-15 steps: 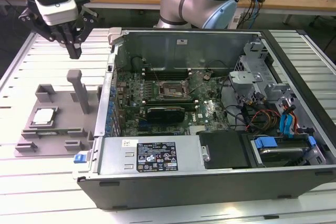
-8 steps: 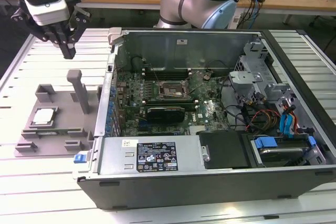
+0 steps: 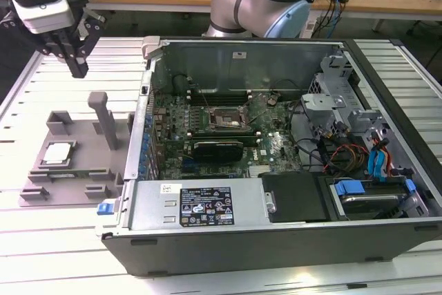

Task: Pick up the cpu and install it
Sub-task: 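Reach for the cpu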

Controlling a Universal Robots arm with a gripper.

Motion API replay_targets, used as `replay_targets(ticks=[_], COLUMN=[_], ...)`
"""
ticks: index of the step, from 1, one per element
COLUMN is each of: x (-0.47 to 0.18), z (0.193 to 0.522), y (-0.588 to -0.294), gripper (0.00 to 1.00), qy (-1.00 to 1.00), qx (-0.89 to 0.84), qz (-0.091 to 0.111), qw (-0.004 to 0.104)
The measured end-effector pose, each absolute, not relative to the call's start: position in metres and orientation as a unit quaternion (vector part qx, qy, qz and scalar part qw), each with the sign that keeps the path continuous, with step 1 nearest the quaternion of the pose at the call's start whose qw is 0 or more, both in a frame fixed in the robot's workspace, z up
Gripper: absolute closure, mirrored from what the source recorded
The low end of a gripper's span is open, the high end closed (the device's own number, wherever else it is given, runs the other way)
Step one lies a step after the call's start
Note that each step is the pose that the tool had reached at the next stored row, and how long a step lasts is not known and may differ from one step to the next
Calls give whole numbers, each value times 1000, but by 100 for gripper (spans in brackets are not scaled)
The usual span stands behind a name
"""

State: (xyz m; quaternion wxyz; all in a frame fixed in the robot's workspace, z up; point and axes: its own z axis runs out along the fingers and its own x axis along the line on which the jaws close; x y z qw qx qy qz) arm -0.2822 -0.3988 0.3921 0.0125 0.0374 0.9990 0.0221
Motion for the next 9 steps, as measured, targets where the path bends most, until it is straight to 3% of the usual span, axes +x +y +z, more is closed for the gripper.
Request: replay_targets(ticks=[9], x=[-319], z=[392], y=[-399], gripper=[89], qy=[999], qx=[37], qz=[22], qw=[12])
